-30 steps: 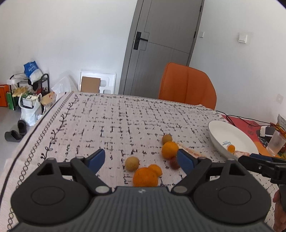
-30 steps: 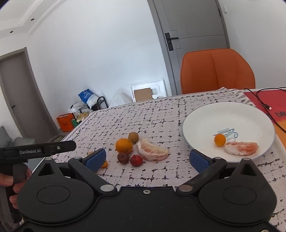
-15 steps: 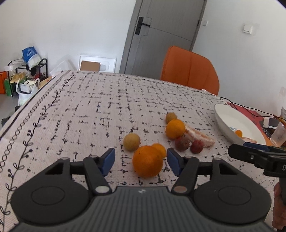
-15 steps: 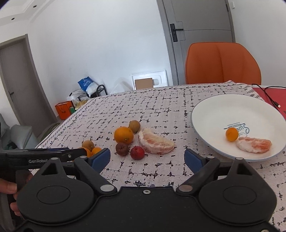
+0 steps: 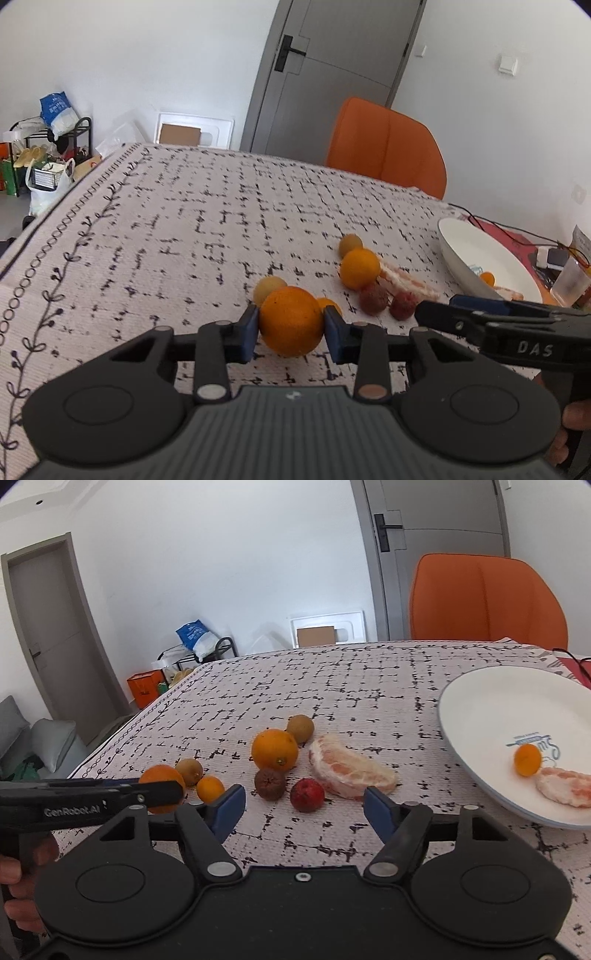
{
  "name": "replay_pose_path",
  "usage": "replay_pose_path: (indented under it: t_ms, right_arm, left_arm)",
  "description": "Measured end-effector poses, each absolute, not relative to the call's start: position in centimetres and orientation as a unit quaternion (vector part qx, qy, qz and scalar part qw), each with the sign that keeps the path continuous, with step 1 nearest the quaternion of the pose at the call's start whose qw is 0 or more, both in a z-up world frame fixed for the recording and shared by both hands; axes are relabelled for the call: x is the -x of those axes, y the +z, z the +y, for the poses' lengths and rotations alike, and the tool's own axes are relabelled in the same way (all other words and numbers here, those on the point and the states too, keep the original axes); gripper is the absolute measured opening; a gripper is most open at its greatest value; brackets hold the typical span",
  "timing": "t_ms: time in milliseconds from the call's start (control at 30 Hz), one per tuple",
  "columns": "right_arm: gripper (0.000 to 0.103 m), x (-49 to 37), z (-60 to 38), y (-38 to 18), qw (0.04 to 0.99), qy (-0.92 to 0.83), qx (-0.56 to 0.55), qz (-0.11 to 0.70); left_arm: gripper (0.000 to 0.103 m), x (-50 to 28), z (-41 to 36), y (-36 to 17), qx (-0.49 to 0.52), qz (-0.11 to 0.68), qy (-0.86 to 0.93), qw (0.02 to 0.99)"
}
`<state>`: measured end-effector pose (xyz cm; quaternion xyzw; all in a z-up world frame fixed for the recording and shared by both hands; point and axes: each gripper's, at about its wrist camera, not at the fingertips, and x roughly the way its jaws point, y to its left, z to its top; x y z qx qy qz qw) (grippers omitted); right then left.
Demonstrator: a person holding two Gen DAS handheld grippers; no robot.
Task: Organize fruits
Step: 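Grasp the large orange with the left gripper while the right gripper grasps the red fruit, then carry the large orange in the left gripper while the right gripper releases the red fruit onto the plate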
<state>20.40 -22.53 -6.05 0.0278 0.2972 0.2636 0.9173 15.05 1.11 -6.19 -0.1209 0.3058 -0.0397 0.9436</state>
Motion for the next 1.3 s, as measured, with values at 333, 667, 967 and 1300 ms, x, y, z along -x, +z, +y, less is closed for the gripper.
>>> replay_pose_path:
  t_ms: [333, 667, 967, 1300]
  right_arm:
    - [0.059, -21.6, -21.1, -6.7, 0.915, 0.261, -0.016, 0.307]
    - [0.023, -22.1, -20.0, -7.3, 0.908, 0.263, -0.001, 0.325]
    - [0.023, -20.9, -21.1, -6.1, 0.911, 0.271, -0.011, 0.311]
    - [0.023, -19.5, -23.8, -4.2, 0.922, 0.262, -0.028, 0.284]
  left_arm:
    - [0.036, -15.0, 3.0, -5.8, 0.130, 0.293, -0.024, 0.947]
    - [0.036, -14.8, 4.5, -5.9, 0.140, 0.288, -0.016, 0.947]
    - [0.036, -14.3, 3.9, -4.7, 0.134, 0.278, -0.015, 0.951]
    - [0.036, -14.2, 2.2, -3.3, 0.119, 0.266, -0.024, 0.956]
